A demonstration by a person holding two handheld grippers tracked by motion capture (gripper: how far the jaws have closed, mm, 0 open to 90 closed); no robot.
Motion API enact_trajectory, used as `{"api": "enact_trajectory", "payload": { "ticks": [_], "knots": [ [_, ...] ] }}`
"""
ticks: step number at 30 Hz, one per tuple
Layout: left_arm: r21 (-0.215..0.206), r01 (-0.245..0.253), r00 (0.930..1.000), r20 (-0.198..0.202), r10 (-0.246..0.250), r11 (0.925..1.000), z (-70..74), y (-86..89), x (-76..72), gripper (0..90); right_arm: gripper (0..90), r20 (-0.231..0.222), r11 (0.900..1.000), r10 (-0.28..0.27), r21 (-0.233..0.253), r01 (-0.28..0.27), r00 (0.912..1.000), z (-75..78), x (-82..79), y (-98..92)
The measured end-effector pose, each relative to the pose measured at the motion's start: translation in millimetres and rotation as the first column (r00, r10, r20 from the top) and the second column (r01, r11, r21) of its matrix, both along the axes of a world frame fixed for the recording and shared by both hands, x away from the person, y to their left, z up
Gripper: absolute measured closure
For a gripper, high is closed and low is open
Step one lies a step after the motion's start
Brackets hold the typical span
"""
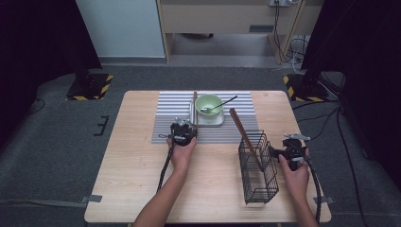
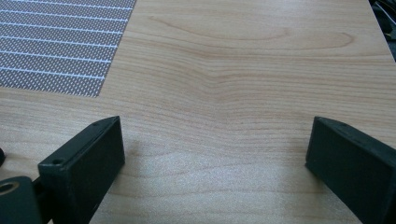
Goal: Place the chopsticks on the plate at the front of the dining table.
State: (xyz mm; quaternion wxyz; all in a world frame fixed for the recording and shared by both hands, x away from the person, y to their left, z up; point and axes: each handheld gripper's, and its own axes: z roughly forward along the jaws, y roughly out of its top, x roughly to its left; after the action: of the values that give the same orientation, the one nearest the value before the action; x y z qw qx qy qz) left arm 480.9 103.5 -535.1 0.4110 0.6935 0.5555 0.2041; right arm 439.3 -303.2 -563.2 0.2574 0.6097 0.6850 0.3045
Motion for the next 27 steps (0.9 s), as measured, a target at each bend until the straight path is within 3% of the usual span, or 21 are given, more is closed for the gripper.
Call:
{"api": "enact_trajectory", "payload": {
  "ticks": [9,19,21,27],
  "knots": [
    [-0.003,0.002,0.9997,0.024,-0.002,1.0,9.1,1.1,-7.4,67.2,4.6,0.0,1.0,0.0,0.0,0.0,1.0,0.0,0.0,0.0],
    [0.01,0.018,0.9987,0.048,-0.019,0.9998,14.4,-0.5,-11.6,50.2,4.6,0.0,1.0,0.0,0.0,0.0,1.0,0.0,0.0,0.0],
    [0.011,0.028,0.9982,0.053,-0.028,0.9996,13.3,-2.3,-11.5,43.3,4.6,0.0,1.0,0.0,0.0,0.0,1.0,0.0,0.0,0.0],
    [0.02,0.042,0.9985,0.035,-0.043,0.9989,6.7,-7.3,-8.2,35.6,4.6,0.0,1.0,0.0,0.0,0.0,1.0,0.0,0.0,0.0]
  ]
}}
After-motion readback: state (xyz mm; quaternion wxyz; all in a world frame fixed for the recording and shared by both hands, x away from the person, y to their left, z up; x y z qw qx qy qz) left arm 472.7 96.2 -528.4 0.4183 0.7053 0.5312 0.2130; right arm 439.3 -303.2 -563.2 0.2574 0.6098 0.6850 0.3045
